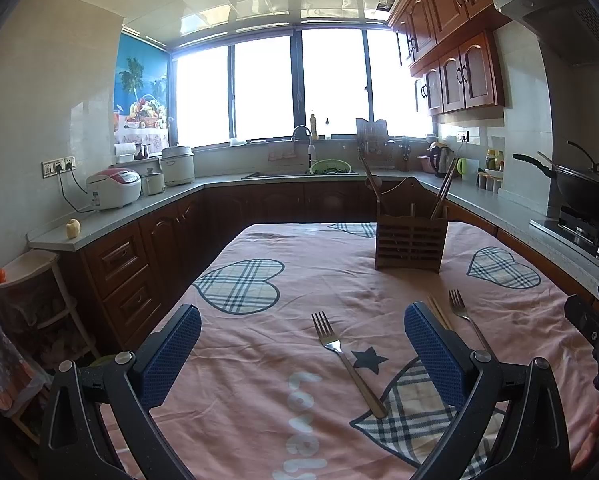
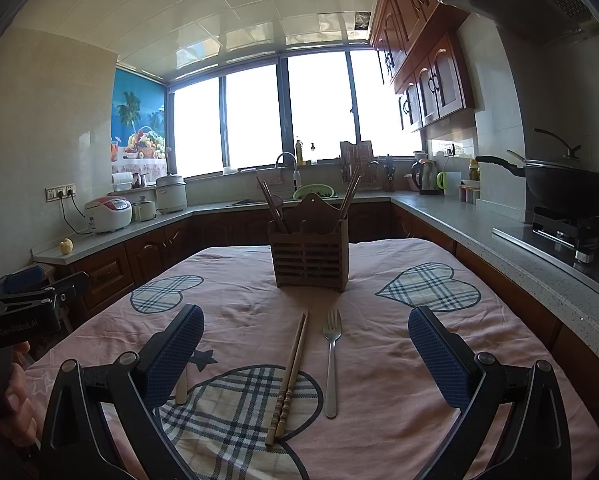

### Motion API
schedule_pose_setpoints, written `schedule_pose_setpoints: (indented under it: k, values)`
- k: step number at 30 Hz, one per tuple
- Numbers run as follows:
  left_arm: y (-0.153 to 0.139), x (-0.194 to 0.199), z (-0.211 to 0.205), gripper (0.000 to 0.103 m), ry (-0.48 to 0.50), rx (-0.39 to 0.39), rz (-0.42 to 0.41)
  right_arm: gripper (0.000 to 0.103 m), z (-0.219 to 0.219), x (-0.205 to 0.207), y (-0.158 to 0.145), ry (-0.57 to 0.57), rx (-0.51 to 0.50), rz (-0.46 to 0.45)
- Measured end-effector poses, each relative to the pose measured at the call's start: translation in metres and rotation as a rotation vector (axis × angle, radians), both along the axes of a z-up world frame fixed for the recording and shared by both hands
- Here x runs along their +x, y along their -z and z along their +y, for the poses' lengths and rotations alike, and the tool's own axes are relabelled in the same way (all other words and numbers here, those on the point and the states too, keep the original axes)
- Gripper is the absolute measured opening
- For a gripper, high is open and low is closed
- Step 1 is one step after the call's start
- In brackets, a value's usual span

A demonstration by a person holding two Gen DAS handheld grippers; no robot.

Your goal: Organize utensils

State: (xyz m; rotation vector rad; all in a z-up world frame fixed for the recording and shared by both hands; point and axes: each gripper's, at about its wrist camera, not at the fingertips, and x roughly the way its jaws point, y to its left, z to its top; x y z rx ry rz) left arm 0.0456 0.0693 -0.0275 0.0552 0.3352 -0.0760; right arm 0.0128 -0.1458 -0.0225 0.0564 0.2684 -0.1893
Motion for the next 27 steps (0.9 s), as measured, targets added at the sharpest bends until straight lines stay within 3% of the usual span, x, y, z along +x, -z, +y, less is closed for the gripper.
schedule_pose_setpoints:
  k: [27]
  values:
    - [0.0003,-0.0026,-0.0064,0.102,0.000,0.019,-0.004,0.103,0.0017,-0.0033,-0.0063,-0.010,-0.003,-0.017]
